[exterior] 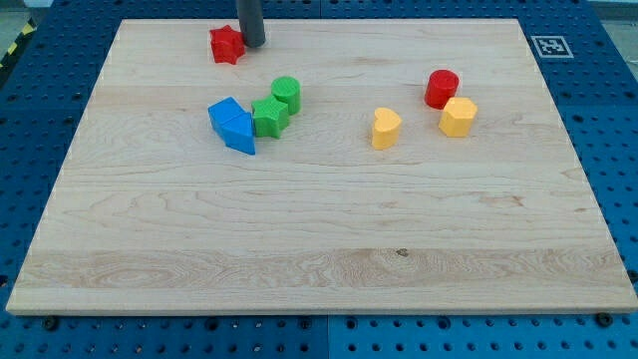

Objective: Push the red star diagonal to the green star

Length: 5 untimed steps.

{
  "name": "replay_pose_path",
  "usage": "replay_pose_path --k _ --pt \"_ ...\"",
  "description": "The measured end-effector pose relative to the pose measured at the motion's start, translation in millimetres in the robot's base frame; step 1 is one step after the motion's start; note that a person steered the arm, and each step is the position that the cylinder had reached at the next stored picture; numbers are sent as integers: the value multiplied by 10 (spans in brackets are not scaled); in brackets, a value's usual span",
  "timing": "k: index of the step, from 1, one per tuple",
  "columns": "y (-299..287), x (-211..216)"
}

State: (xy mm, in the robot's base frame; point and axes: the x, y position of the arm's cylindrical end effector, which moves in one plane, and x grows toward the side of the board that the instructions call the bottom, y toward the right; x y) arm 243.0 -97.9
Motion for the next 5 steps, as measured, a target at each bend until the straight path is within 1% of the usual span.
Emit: replay_pose_path --k 1,2,3,4,5 --pt "-34 69" --pt "-239 75" --pt "76 191" --pt "146 346" --pt "-275 399"
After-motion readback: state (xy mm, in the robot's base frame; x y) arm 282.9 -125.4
